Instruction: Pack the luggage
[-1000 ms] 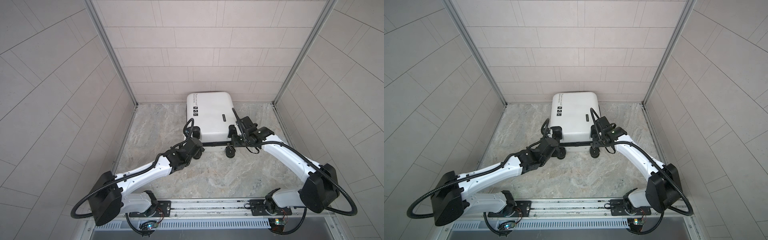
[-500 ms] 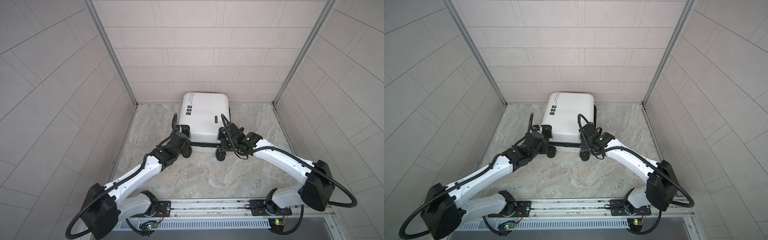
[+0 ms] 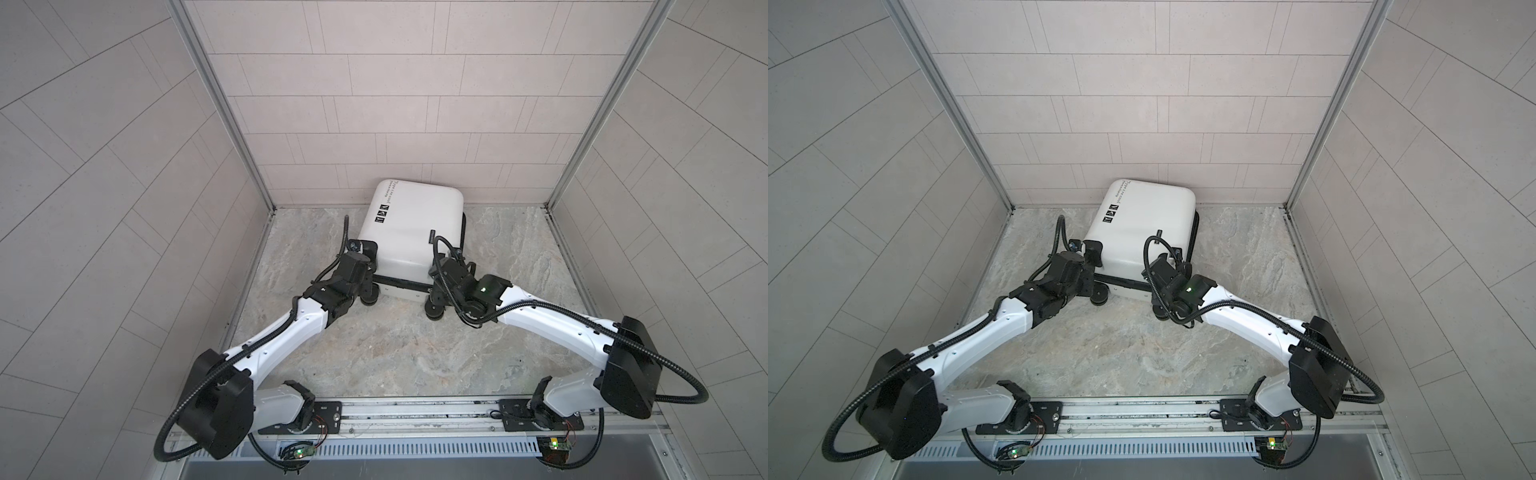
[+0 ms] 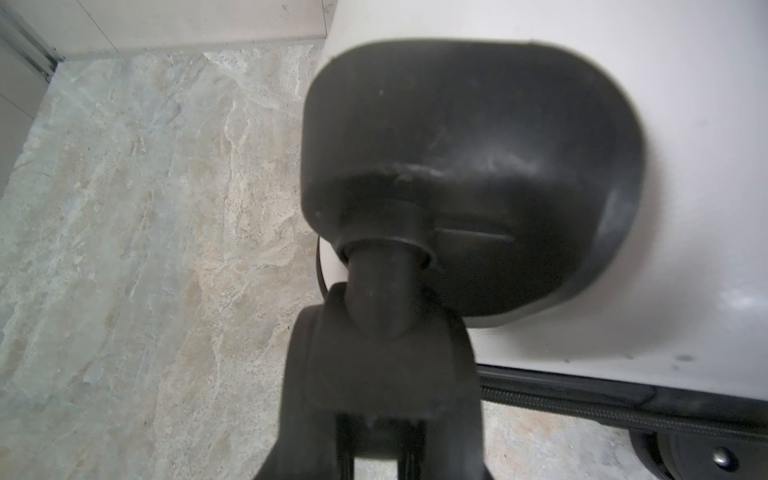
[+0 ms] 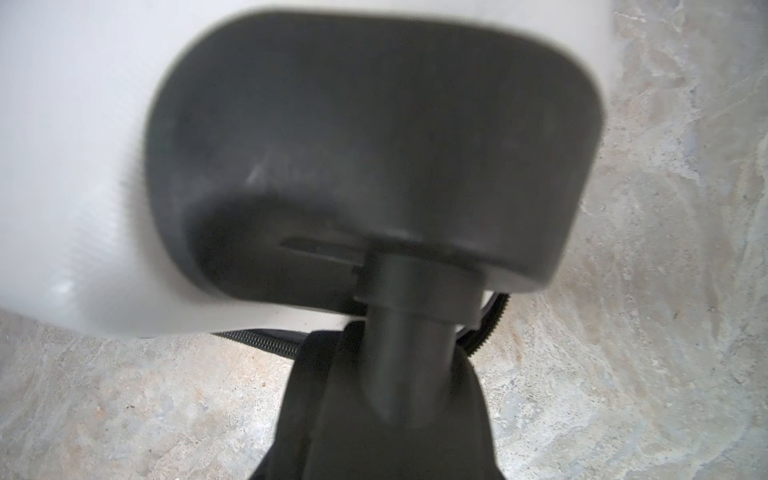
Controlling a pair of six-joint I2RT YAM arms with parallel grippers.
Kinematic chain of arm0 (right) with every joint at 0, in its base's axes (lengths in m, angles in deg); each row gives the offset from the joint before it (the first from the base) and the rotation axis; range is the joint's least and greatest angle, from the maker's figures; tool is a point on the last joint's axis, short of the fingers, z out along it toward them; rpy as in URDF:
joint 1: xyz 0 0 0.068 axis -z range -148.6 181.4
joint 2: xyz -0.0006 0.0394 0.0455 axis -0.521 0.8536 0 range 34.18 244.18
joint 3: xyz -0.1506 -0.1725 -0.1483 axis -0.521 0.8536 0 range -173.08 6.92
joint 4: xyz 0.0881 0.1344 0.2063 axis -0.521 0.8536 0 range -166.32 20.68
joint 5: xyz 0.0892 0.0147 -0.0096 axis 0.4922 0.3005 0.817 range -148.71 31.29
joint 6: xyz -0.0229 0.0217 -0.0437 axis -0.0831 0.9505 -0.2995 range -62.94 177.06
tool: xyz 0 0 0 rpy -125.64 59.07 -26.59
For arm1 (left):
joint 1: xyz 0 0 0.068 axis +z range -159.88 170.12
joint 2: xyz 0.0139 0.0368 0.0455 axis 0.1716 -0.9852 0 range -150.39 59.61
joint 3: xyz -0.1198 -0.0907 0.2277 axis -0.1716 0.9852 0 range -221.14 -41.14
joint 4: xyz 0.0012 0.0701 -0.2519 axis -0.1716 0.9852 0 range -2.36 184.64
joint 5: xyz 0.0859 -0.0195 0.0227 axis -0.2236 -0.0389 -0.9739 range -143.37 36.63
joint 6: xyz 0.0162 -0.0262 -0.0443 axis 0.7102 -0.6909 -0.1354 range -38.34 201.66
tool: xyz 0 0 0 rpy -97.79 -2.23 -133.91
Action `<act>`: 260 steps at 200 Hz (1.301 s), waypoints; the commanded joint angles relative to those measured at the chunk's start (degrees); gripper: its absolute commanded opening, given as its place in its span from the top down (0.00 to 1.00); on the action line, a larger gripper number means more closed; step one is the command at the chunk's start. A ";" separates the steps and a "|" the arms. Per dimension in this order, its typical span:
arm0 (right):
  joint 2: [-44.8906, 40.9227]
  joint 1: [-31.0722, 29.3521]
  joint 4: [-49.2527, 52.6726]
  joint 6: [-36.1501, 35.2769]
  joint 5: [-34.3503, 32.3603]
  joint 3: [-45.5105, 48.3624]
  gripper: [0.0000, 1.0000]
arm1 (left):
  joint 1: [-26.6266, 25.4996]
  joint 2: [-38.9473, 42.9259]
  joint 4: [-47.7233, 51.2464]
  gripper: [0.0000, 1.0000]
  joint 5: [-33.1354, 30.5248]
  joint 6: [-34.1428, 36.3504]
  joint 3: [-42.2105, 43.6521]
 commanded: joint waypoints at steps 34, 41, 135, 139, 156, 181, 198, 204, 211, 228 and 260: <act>-3.04 -6.24 2.59 -3.74 4.57 1.08 0.71 | -0.08 -7.78 -14.84 1.00 4.98 1.35 -2.89; -3.38 -5.94 3.10 -4.07 4.23 1.11 0.65 | -0.05 -8.00 -14.84 1.00 5.06 1.32 -3.10; -8.22 -2.27 6.74 -10.87 5.38 -1.54 0.12 | -0.14 0.93 -8.37 0.33 1.24 -0.43 -2.68; -8.37 -2.19 6.96 -11.25 5.45 -1.79 0.12 | -0.11 1.56 -7.18 0.33 1.25 -0.41 -3.00; -9.09 -1.67 8.19 -12.46 5.34 -2.75 0.11 | -0.35 4.34 -2.50 0.33 1.52 -0.71 -5.00; -10.55 0.07 9.07 -14.06 6.09 -3.44 0.11 | -1.99 9.33 3.78 0.33 0.58 -0.77 -7.29; -11.86 1.75 9.22 -15.11 6.76 -3.84 0.11 | -4.93 12.42 7.17 0.33 -1.20 -1.04 -8.42; -12.35 2.40 9.18 -15.43 6.81 -3.93 0.11 | -6.60 13.35 8.05 0.33 -1.99 -1.02 -8.74; -13.09 3.23 8.98 -15.84 6.86 -3.93 0.11 | -8.71 14.01 9.11 0.33 -3.44 -1.23 -9.10; -14.69 4.99 8.34 -16.77 6.61 -4.17 0.10 | -14.61 14.82 10.16 0.34 -5.69 -3.73 -8.80; -16.59 11.37 9.47 -18.85 8.97 -5.20 0.08 | -27.71 13.21 1.81 0.35 -9.59 -10.18 -3.39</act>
